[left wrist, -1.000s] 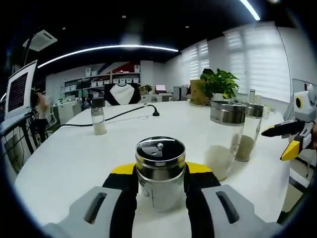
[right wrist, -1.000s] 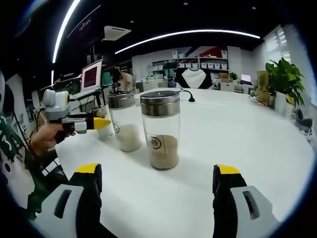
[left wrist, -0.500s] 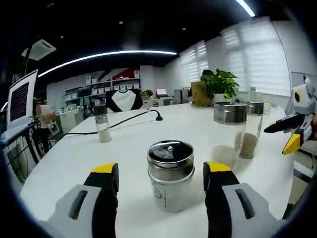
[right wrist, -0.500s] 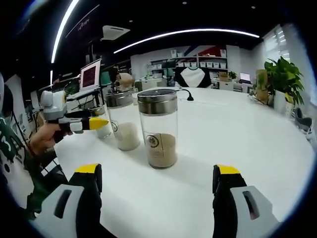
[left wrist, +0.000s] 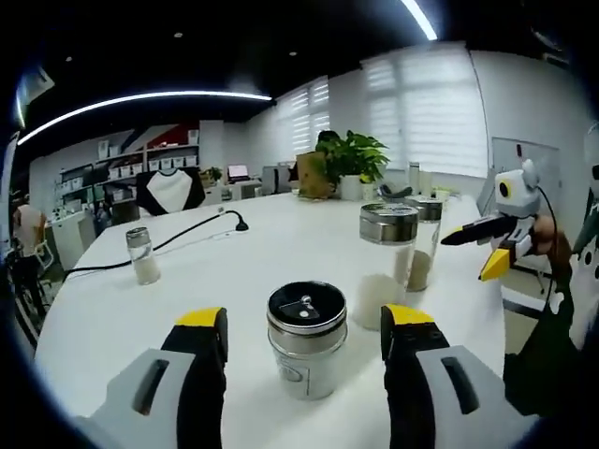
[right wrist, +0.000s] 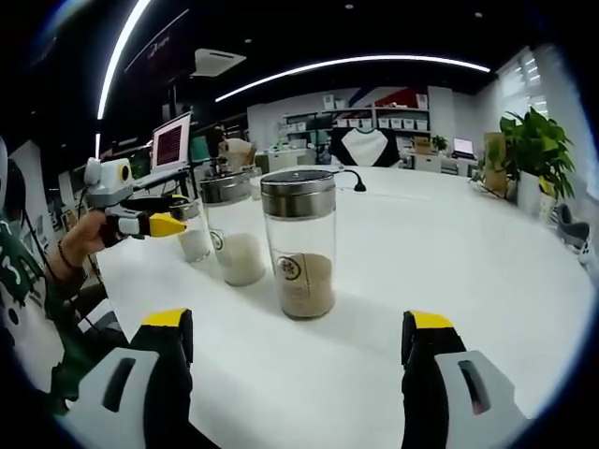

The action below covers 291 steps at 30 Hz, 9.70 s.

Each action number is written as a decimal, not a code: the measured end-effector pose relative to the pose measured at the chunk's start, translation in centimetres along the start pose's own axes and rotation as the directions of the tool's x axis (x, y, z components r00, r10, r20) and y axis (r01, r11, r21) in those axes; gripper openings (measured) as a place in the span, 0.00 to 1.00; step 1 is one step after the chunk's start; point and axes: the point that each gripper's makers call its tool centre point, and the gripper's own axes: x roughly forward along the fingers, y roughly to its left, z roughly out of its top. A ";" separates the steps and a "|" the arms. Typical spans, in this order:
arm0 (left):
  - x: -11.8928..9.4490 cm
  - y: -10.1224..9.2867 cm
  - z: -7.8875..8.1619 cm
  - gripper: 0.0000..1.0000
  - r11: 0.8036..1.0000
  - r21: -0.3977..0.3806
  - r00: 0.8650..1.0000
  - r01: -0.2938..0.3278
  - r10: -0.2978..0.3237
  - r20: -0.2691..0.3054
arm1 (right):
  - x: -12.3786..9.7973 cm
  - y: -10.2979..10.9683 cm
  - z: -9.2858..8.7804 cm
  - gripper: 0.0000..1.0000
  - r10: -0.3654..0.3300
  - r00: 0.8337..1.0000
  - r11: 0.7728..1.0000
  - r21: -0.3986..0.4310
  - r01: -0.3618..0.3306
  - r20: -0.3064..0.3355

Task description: Rotate the seasoning bottle until the label or dispensing opening points toward the visible target arrow and the bottle remains upright within the marked orientation range

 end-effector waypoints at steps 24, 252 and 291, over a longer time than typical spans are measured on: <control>1.4 -1.4 -0.7 0.65 0.932 0.049 0.933 0.359 -0.358 -0.022 | -0.3 -0.2 0.1 0.94 -0.007 1.000 1.000 -0.004 0.007 0.005; 0.3 -1.1 -0.4 0.34 0.922 0.146 0.933 0.358 -0.358 -0.028 | -0.1 0.2 0.0 0.91 0.004 1.000 1.000 -0.008 -0.004 0.004; 0.3 -1.0 -0.6 0.34 0.988 0.004 0.987 0.152 -0.152 0.047 | 0.0 0.2 -0.4 0.91 0.003 1.000 1.000 -0.005 -0.003 -0.009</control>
